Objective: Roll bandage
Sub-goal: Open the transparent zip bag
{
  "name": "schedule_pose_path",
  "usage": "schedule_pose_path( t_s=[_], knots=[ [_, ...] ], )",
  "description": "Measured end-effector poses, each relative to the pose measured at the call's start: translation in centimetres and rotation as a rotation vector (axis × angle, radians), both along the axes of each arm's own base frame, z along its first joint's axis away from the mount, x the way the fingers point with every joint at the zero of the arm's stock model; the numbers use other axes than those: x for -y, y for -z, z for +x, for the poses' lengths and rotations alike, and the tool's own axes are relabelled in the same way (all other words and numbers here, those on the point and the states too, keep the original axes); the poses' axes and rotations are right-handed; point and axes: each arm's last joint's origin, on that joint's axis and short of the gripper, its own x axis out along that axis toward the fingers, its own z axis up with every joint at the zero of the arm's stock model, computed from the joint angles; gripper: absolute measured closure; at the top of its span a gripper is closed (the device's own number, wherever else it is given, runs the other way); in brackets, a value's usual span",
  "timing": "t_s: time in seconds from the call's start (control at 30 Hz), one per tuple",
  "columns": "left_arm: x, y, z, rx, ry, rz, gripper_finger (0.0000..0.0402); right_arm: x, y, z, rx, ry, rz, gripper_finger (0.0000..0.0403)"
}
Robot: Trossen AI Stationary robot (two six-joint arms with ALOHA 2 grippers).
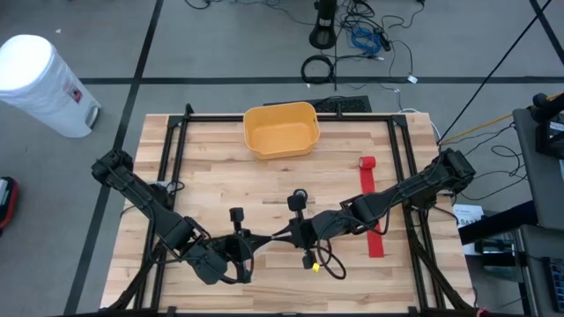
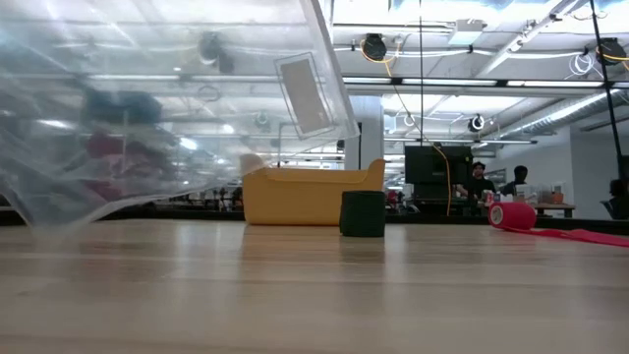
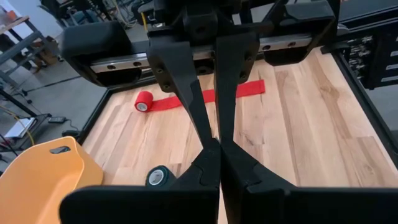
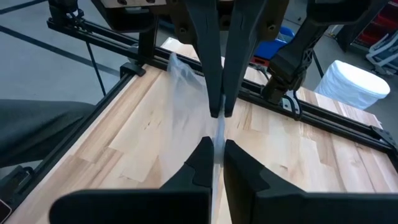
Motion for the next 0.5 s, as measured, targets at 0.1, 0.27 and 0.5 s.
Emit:
schedule_pose_path(
  t_s=[0.1,0.27,0.5],
  knots=[
    [0.2,0.0,-0.1,0.003,0.004,0.014,0.0402,0.0,0.1,-0.1,-0.014,0.001,-0.005,0.0393],
    [0.8,-0.9,-0.6,0.032,-0.003,0.026,0.0402,0.1,0.3,-0.1,-0.035,0.003,-0.008,0.0393],
    [2.2,-2.2,-1.8,0.085,-0.014,0.065,0.0401,0.1,0.6,-0.3,-0.067,0.003,-0.019,0.0394]
  ],
)
